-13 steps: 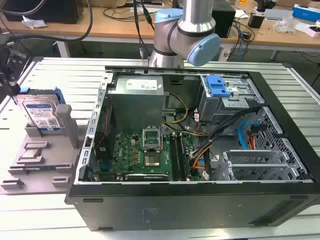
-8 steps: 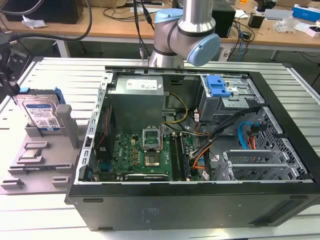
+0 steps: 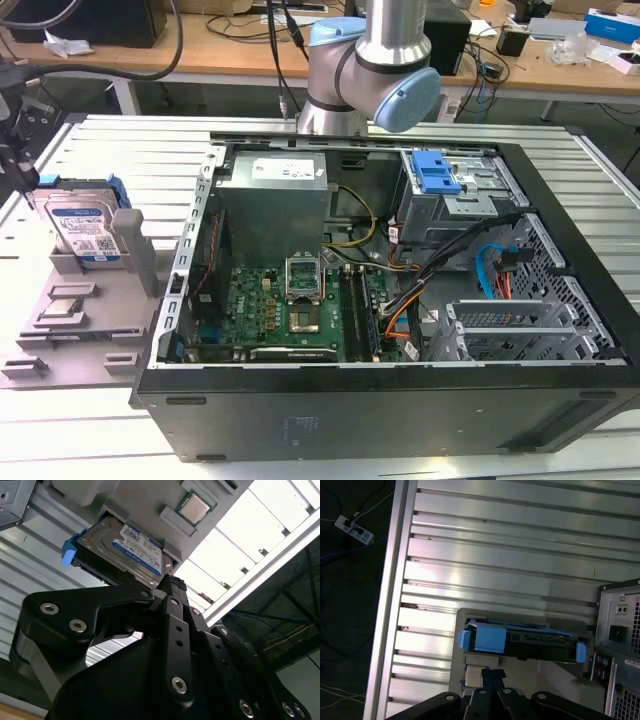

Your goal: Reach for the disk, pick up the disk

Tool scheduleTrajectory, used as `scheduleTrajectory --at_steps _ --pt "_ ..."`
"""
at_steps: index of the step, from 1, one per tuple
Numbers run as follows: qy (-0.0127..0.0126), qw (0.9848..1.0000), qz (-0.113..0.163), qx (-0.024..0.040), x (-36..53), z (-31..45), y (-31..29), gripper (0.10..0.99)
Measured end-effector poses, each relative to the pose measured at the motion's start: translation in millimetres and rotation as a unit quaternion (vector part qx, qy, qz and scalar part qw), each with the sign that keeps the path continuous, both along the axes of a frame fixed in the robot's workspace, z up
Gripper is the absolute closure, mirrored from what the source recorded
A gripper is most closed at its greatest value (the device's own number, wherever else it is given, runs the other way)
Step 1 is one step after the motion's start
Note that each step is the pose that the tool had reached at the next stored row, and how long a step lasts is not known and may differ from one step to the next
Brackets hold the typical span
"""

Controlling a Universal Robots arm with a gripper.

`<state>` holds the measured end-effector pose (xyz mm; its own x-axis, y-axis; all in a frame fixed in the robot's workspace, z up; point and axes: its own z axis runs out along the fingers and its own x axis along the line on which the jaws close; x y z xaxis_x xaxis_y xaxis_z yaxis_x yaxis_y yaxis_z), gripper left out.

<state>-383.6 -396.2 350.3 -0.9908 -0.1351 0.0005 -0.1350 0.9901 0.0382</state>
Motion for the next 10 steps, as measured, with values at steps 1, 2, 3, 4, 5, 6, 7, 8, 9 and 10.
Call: scheduleTrajectory --at_steps 1,2,3,4,5,6,7,8,9,10 --pt "0.0 1.0 0.008 0.0 0.0 0.0 0.0 0.98" --pt "0.0 0.9998 0.021 0.0 0.0 0.0 0.0 0.98" --pt "0.0 0.9996 0.027 0.0 0.0 0.0 0.0 0.98" --pt "0.0 0.9995 0.033 0.0 0.0 0.0 0.0 0.98" --pt "0.0 0.9993 0.038 0.0 0.0 0.0 0.0 0.98" --pt "0.0 0.9991 0.042 0.0 0.0 0.0 0.0 0.98" --pt "0.0 0.999 0.045 0.0 0.0 0.0 0.0 0.98" --pt "0.0 0.9988 0.049 0.0 0.0 0.0 0.0 0.98" --pt "0.0 0.9987 0.051 0.0 0.0 0.0 0.0 0.98" --pt "0.0 0.9985 0.056 0.0 0.0 0.0 0.0 0.98"
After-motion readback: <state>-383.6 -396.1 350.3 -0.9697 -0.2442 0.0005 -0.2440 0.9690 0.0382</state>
